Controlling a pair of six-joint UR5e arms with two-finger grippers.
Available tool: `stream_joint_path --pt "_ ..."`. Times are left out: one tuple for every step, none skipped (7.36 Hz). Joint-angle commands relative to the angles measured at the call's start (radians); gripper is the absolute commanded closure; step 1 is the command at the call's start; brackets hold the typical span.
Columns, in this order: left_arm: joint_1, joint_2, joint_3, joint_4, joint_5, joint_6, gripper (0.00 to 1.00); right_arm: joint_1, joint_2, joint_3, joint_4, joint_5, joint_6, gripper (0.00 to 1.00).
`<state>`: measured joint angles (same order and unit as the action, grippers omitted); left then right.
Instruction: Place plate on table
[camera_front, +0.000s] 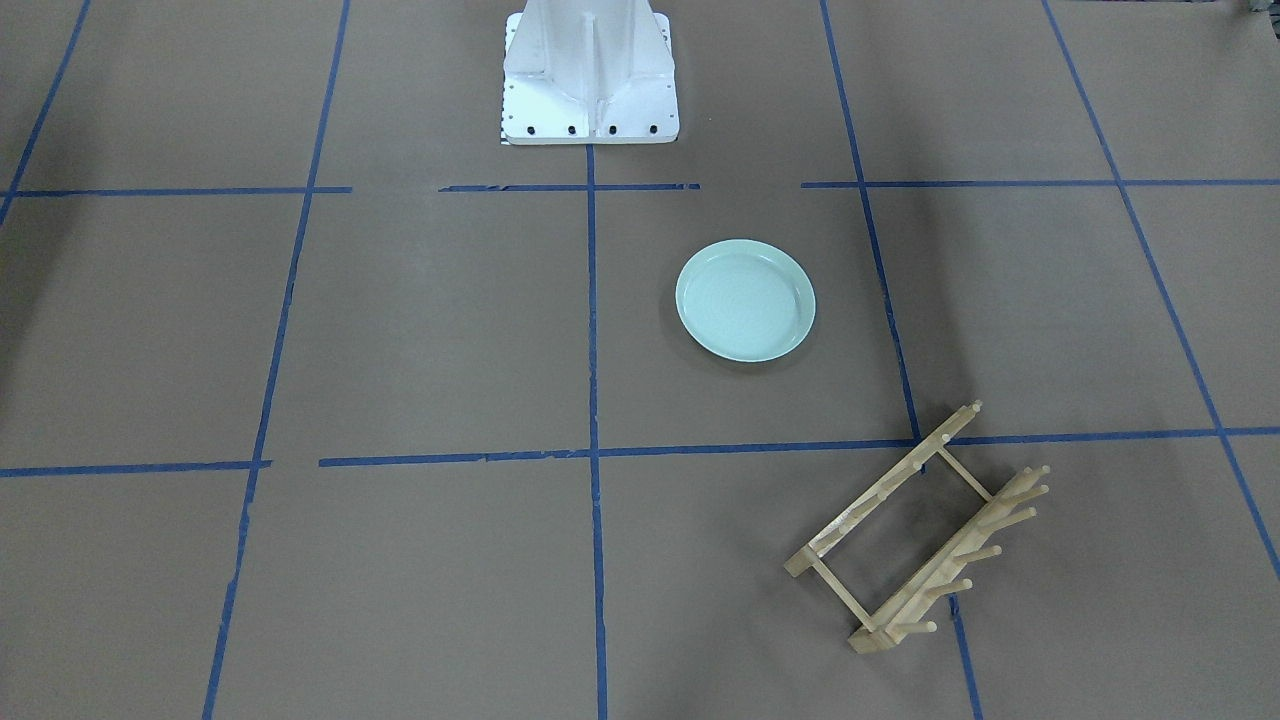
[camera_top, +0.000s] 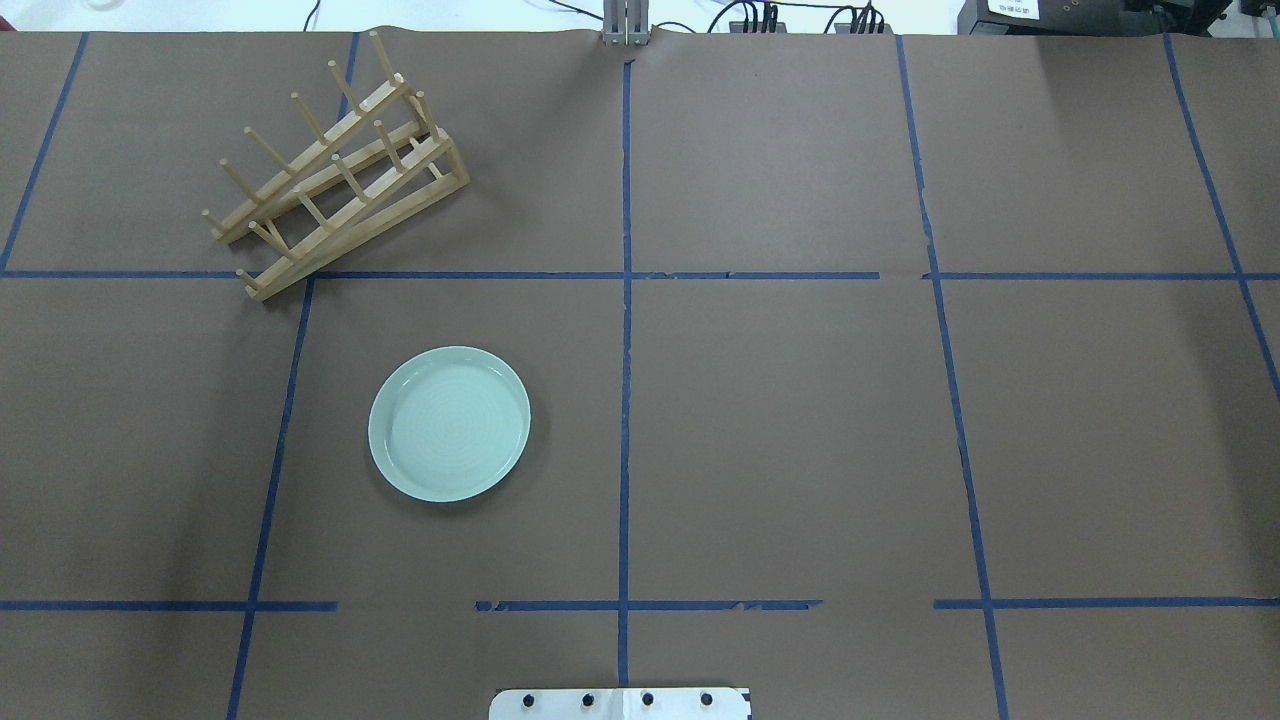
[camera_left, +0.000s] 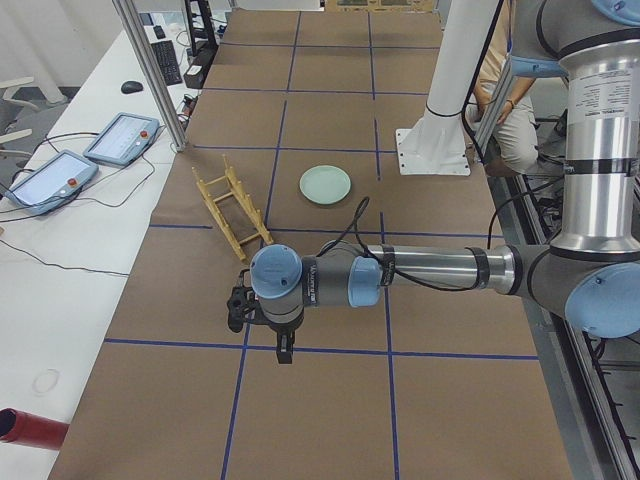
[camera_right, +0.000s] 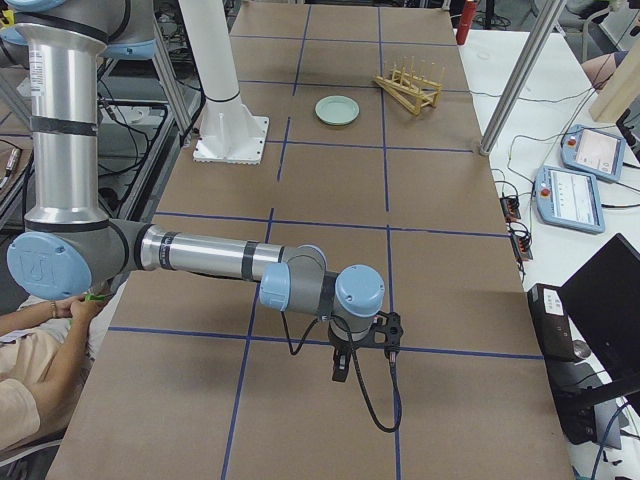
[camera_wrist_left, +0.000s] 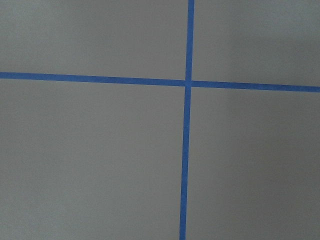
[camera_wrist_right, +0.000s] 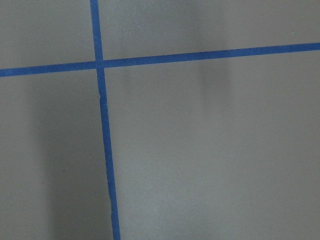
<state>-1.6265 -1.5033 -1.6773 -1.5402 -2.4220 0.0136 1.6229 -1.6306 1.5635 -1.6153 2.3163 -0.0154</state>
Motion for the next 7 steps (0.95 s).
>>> stream_joint_path --pt "-0.001 0.003 -0.015 0.003 0.004 0.000 0.00 0.000 0.000 0.001 0.000 0.000 0.000 0.00" --pt "0.000 0.003 -0.015 0.003 0.003 -0.001 0.00 0.000 0.000 0.000 0.000 0.000 0.000 0.00" --pt "0.002 -0.003 0.004 0.003 0.003 -0.001 0.00 0.000 0.000 0.000 0.000 0.000 0.000 0.00" --pt "0.002 -0.003 0.010 0.003 0.001 -0.001 0.00 0.000 0.001 0.000 0.000 0.000 0.000 0.00" --pt "0.002 0.000 0.013 0.003 0.003 -0.001 0.00 0.000 0.000 0.001 0.000 0.000 0.000 0.00" --pt "0.002 -0.005 0.013 0.009 0.003 -0.001 0.00 0.000 0.000 0.000 0.000 0.000 0.000 0.00" --pt "0.002 -0.009 0.024 0.009 0.001 -0.001 0.00 0.000 0.000 0.000 0.000 0.000 0.000 0.00"
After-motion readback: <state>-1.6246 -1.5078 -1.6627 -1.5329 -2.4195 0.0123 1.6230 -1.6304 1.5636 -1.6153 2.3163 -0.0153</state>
